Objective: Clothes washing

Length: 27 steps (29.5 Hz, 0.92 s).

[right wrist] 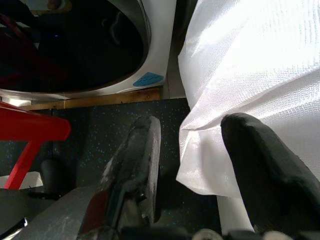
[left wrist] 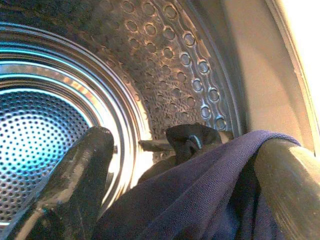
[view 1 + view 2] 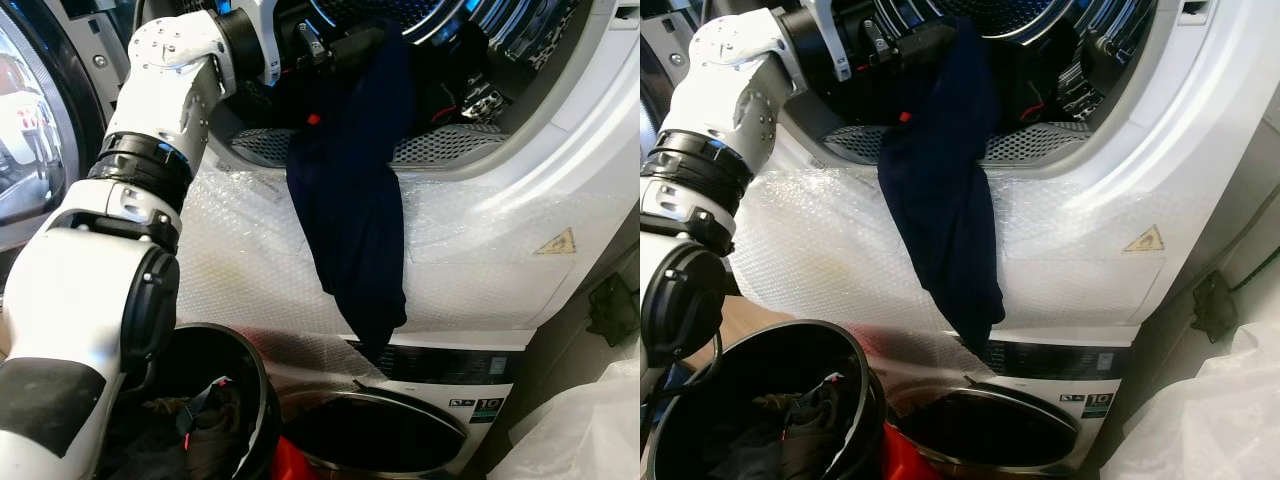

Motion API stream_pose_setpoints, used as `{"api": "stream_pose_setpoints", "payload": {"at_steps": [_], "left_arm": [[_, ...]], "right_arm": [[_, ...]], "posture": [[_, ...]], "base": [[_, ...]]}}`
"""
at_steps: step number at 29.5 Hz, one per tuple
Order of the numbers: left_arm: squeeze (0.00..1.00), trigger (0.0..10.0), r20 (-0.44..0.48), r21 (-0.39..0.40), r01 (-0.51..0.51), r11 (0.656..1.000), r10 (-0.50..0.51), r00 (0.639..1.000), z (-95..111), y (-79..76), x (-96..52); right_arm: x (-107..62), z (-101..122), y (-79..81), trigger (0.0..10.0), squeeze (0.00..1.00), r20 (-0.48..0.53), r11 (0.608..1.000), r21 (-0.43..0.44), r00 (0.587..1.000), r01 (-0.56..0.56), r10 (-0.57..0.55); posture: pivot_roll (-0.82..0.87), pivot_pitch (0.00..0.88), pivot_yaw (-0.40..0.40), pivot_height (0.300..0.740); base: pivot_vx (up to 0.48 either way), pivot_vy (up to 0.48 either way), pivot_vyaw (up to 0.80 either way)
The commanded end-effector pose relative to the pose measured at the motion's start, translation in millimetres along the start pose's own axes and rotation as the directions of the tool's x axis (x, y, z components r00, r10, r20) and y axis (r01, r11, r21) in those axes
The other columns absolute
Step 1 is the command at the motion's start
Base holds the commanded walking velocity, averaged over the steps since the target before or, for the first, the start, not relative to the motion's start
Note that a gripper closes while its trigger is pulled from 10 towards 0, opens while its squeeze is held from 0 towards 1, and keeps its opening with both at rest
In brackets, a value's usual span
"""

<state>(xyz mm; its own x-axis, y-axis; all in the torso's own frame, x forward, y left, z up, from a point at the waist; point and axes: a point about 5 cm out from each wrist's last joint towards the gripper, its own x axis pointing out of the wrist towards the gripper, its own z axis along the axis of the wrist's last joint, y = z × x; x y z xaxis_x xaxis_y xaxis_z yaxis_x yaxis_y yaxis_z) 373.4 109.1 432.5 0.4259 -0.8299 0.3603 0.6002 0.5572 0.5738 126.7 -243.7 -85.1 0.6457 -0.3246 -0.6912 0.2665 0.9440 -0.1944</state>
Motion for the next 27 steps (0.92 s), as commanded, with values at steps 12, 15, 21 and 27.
{"api": "stream_pose_setpoints", "payload": {"at_steps": [12,15,21,27], "left_arm": [[0.00,10.0,-0.394,-0.288,-0.231,0.929,0.105,0.913,-98.6,-18.4,-58.9],[0.00,10.0,-0.409,-0.316,-0.217,0.923,0.074,0.910,-104.8,-26.5,-62.3],[0.00,10.0,-0.382,-0.330,0.021,0.944,-0.154,0.911,-109.8,-49.8,-67.5],[0.00,10.0,-0.280,-0.207,0.303,0.930,-0.354,0.892,-95.6,-69.5,-61.4]], "right_arm": [[3.0,6.1,8.6,10.0,0.00,0.005,0.998,-0.031,0.999,-0.046,0.046],[3.3,6.6,6.9,10.0,0.00,0.006,0.998,-0.032,0.999,-0.044,0.045],[2.7,5.2,1.7,10.0,0.00,0.005,0.998,-0.041,0.999,-0.037,0.037],[1.2,2.3,3.4,10.0,0.00,0.001,0.998,-0.041,0.999,-0.041,0.041]], "posture": [[-0.12,0.000,0.088,0.740],[-0.12,0.000,0.083,0.740],[-0.12,0.000,0.084,0.740],[-0.12,0.000,0.083,0.740]], "base": [[0.000,0.000,0.00],[0.000,0.000,0.00],[0.000,0.000,0.00],[0.000,0.000,0.00]]}}
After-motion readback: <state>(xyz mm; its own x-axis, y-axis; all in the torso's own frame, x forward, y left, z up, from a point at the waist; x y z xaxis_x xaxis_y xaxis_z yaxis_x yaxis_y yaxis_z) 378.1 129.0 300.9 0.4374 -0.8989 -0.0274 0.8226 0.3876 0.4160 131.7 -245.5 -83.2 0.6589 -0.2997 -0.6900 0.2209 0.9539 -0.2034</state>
